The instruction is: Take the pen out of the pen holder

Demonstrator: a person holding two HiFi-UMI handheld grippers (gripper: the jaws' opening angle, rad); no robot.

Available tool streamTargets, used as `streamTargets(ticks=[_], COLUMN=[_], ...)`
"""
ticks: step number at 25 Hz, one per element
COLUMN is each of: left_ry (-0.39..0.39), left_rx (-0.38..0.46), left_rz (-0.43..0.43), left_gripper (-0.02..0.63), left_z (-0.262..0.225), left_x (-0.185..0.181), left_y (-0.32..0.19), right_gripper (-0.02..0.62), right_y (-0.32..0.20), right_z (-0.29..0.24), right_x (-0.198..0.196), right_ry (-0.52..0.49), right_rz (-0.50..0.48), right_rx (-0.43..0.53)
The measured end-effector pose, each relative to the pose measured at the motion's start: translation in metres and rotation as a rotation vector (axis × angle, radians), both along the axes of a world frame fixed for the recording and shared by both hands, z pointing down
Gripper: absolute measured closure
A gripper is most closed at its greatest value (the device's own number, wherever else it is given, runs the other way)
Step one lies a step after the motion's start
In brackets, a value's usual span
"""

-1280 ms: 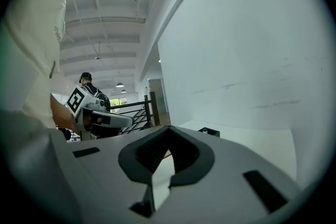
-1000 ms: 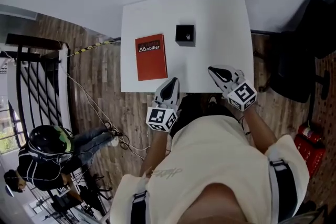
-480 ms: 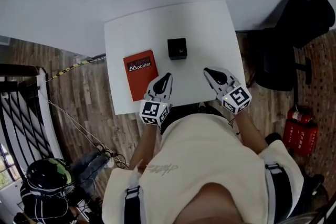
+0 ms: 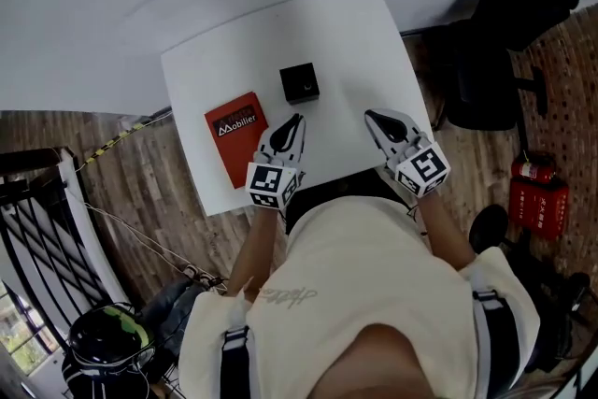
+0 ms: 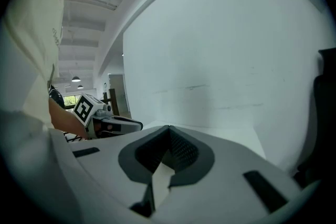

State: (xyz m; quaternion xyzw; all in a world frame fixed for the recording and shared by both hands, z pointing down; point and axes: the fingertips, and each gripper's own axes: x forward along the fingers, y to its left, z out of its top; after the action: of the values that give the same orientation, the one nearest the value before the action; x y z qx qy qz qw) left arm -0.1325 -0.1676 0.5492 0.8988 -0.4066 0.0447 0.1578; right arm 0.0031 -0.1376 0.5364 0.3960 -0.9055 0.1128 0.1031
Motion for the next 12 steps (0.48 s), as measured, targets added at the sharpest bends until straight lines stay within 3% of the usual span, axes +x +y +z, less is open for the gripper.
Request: streamTargets(ticks=[4, 9, 12], left_ry=[-0.042, -0.067, -0.075], left_rx=[-0.020, -0.028, -0.035], left_rz=[0.000, -0.060, -0.092], left_gripper=[0.584, 0.580, 0.501], left_z=[0.002, 0.000, 0.000], left_x=[0.006, 0.009, 0.012], left_y=[-0.001, -0.006, -0.009], right_gripper=[0.588, 0.588, 0.588], right_y=[-0.003, -0.014, -0.022], right_z=[-0.003, -0.002, -0.002], right_x=[-0.004, -0.013, -0.014], right_ry=[-0.059, -0.038, -0.039], right_rz=[-0.024, -0.126, -0.182], right_rx=[-0.002, 0.030, 0.036])
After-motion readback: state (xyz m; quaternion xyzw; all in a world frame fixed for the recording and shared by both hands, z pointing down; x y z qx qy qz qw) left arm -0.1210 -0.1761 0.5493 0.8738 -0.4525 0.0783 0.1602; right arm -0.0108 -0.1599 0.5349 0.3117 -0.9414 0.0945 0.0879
